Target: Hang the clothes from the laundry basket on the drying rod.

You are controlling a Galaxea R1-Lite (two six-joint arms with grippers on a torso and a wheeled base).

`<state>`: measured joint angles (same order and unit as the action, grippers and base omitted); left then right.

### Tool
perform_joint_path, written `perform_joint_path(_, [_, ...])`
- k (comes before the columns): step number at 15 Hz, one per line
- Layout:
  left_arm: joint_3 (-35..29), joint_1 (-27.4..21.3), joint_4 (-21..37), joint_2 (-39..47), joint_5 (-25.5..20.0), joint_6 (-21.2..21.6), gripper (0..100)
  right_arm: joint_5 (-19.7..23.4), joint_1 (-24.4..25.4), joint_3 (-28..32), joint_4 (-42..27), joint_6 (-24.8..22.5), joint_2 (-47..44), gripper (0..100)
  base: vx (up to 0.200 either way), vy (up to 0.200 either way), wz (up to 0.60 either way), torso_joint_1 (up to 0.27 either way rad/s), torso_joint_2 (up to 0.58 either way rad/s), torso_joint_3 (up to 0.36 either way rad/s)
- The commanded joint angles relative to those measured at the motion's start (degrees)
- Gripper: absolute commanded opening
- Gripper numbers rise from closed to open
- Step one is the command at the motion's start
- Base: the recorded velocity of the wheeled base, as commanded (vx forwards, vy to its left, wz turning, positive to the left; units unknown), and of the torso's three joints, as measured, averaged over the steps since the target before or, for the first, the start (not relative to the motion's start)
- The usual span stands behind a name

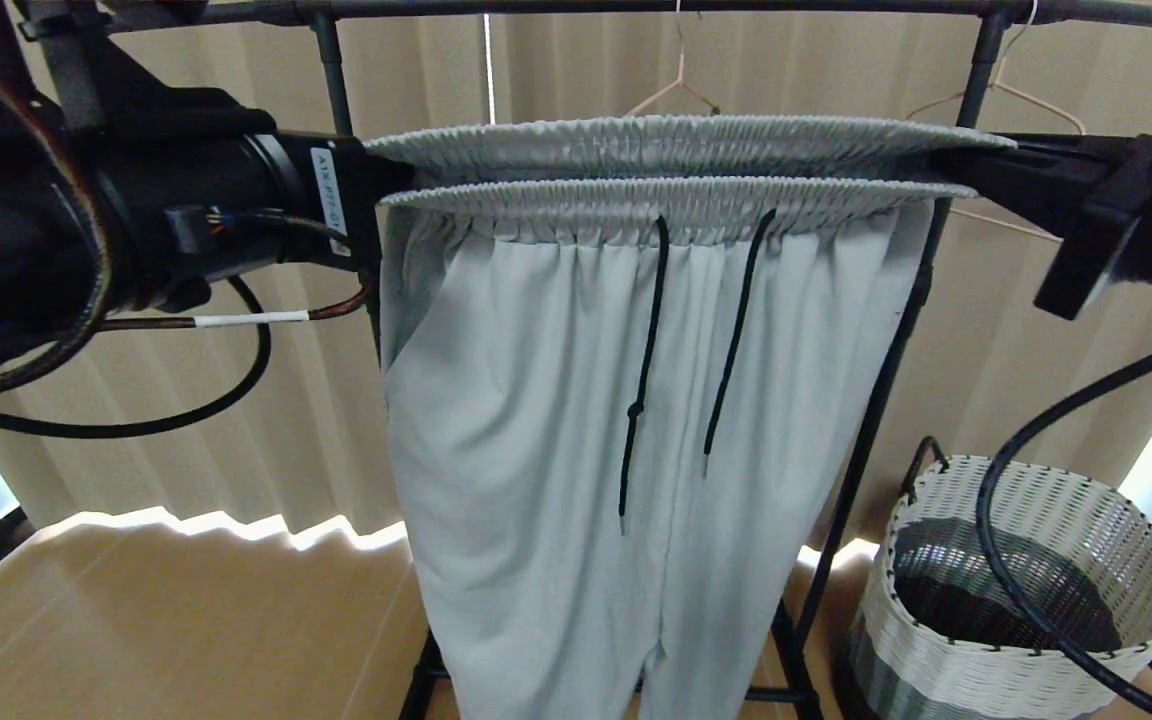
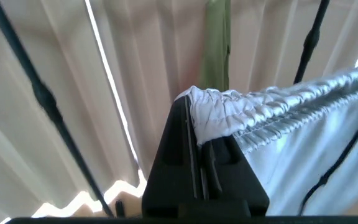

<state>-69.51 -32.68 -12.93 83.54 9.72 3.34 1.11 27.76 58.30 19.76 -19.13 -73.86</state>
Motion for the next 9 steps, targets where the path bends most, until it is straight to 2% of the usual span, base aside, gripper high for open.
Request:
perform_joint_path(1, [-2.5,0.2,-4.6,7.1,0.1,0.2,0,0.1,0.3,-1.1,-5.9,0.0,7.7,0,0.0,0.0,0.0,0.0,0.0,0.0])
perform_joint_path(3, [-4.3,-0.2,-8.5,11.6,0.2,0.2,0,0.5,3.8,-4.1,-11.2,0.1,11.6,0,0.0,0.0,0.0,0.0,0.0,0.0])
perform_joint_path(5, [-6.9,-0.6,-9.0,14.7,0.4,-0.1,0,0.6,5.5,-7.6,-10.8,0.1,12.4,0,0.0,0.0,0.0,0.0,0.0,0.0])
perform_joint_path(9, [-7.7,-0.8,-9.0,15.0,0.4,-0.3,0,0.5,6.0,-8.3,-10.8,0.1,12.2,0,0.0,0.0,0.0,0.0,0.0,0.0])
